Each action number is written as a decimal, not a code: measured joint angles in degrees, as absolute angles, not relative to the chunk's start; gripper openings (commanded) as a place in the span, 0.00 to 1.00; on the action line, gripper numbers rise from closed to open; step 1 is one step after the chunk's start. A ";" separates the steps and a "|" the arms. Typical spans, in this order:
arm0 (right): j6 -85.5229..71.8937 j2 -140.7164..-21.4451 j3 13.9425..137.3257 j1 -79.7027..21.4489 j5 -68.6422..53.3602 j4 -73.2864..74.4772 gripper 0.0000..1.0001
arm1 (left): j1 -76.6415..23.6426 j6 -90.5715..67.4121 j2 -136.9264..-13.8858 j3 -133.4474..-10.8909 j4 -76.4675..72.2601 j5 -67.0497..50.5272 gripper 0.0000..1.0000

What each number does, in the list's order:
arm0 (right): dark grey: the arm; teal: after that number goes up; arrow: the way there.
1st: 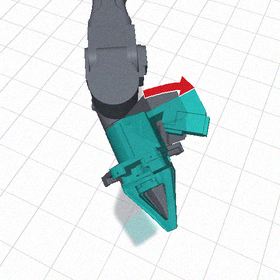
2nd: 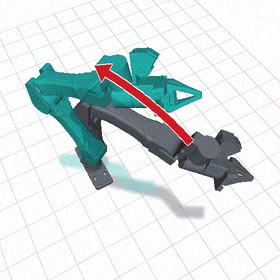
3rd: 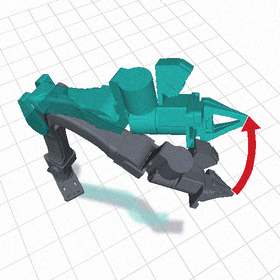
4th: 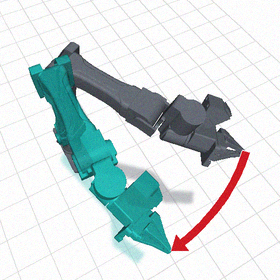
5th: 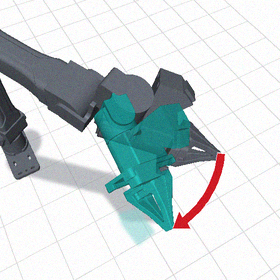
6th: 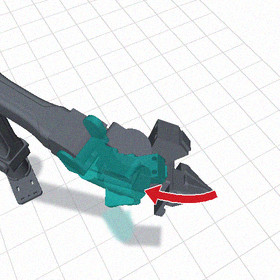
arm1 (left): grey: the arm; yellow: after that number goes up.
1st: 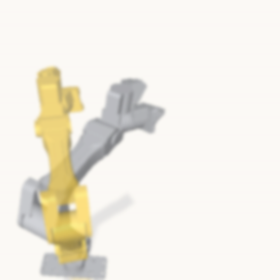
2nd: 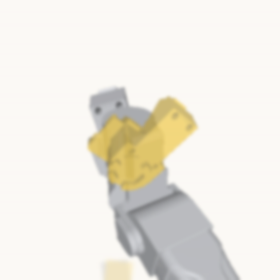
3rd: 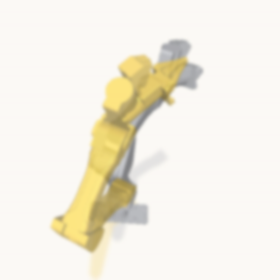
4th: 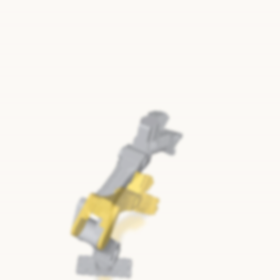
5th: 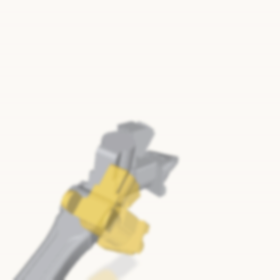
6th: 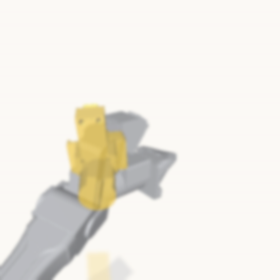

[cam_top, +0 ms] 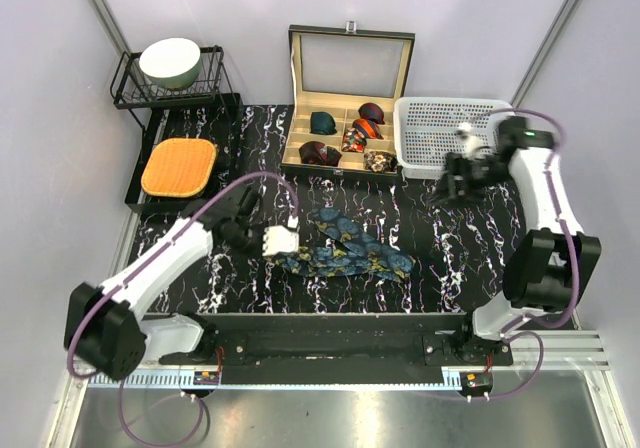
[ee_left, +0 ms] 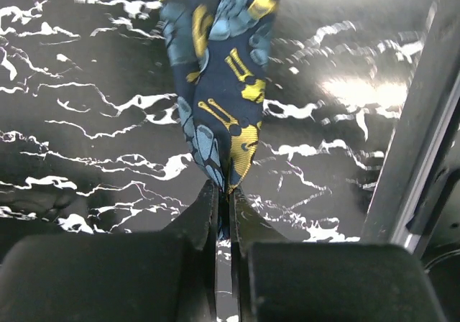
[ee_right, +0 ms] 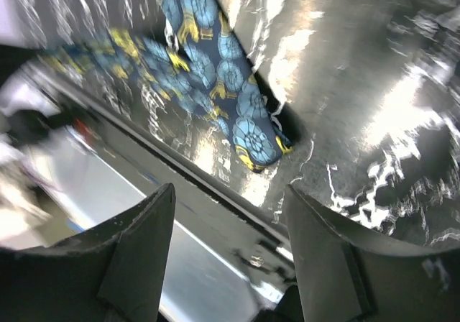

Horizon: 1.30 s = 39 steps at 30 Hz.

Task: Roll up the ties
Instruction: Flatten out the tie at the center of the board.

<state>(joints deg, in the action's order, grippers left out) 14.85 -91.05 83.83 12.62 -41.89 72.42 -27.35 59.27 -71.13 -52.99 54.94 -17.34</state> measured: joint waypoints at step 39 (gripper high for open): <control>15.16 -115.09 81.73 -38.79 -0.99 41.08 0.00 | -27.35 59.66 -72.82 -41.58 42.39 -16.36 0.00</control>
<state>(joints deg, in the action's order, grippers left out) 15.16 -115.09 81.73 -38.79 -0.99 41.08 -27.35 59.66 -72.82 -41.58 42.39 -16.36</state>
